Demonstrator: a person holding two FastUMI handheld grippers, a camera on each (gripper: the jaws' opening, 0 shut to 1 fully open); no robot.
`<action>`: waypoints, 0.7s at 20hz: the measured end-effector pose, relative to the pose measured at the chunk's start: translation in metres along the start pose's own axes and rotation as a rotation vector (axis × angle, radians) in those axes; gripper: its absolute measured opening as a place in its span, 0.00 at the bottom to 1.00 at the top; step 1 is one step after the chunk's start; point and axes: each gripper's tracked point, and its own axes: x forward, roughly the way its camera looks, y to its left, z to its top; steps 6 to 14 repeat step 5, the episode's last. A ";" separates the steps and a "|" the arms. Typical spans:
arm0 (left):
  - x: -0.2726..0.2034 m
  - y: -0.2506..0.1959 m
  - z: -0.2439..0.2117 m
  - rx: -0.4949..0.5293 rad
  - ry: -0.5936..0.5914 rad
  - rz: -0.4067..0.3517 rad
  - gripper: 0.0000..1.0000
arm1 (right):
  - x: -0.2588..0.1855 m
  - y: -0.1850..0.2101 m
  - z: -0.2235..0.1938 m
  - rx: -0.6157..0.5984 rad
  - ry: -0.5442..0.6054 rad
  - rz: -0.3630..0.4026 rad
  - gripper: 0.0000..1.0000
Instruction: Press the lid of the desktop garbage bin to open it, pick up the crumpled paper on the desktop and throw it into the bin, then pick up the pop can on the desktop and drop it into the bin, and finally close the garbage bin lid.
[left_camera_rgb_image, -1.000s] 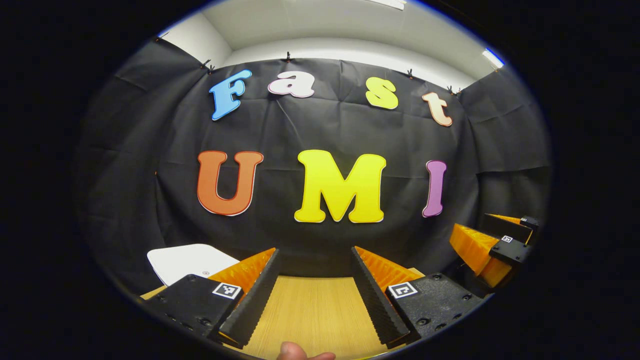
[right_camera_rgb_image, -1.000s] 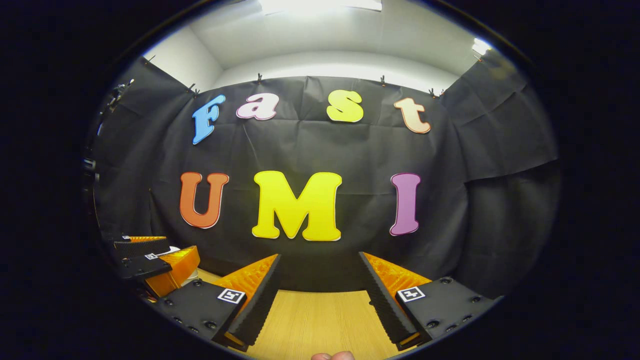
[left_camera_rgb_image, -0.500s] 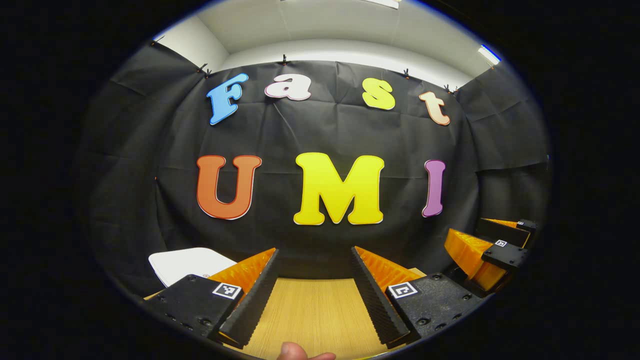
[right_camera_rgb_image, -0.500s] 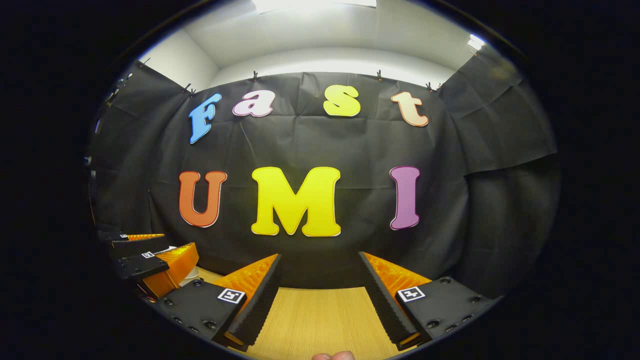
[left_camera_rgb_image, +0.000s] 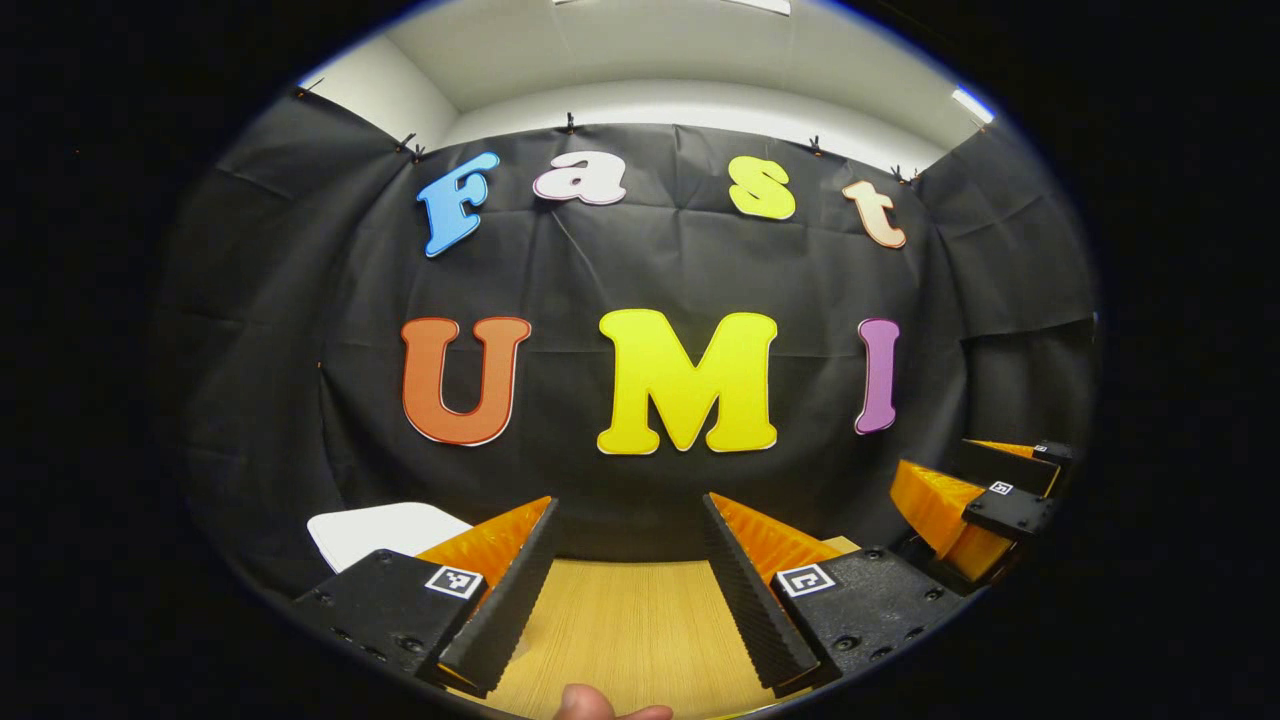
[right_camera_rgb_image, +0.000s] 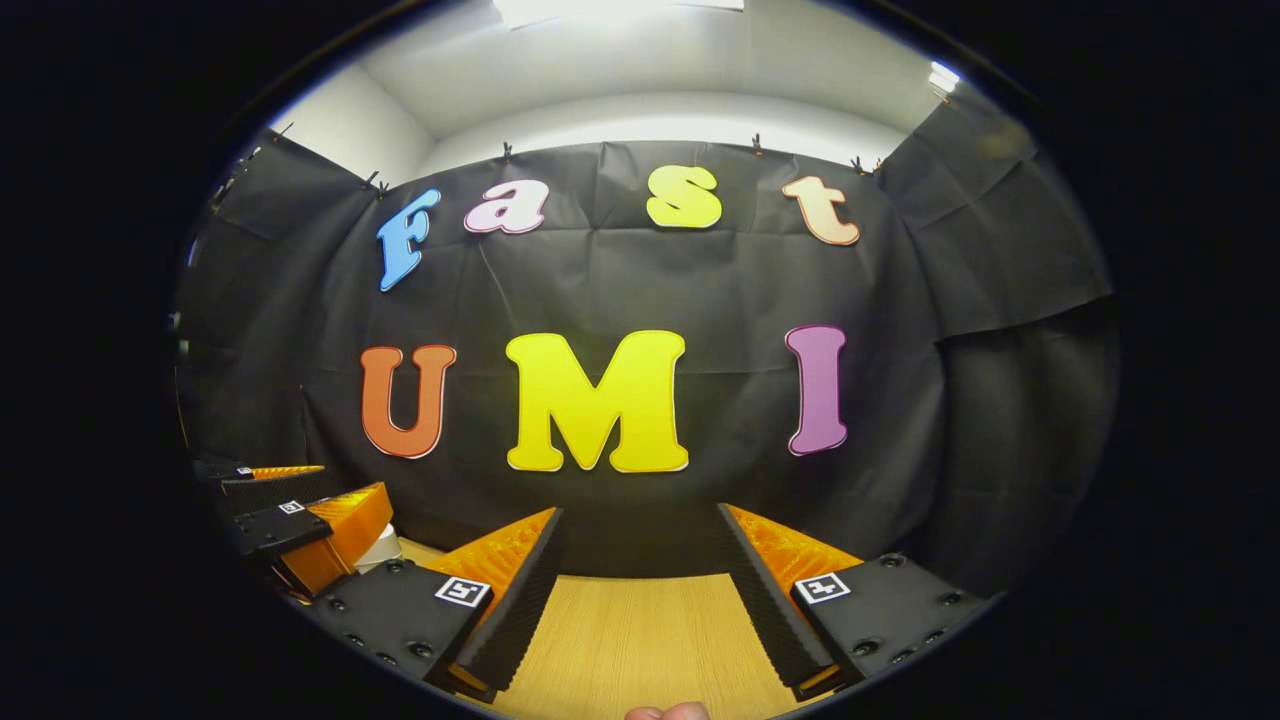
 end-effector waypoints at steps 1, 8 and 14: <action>-0.001 0.000 -0.002 0.002 0.004 0.002 0.91 | 0.001 0.001 0.000 0.000 -0.001 0.003 0.94; -0.001 -0.002 -0.002 0.002 0.010 0.000 0.91 | 0.003 0.002 0.000 0.001 -0.002 0.010 0.94; -0.001 -0.002 -0.002 0.002 0.010 0.000 0.91 | 0.003 0.002 0.000 0.001 -0.002 0.010 0.94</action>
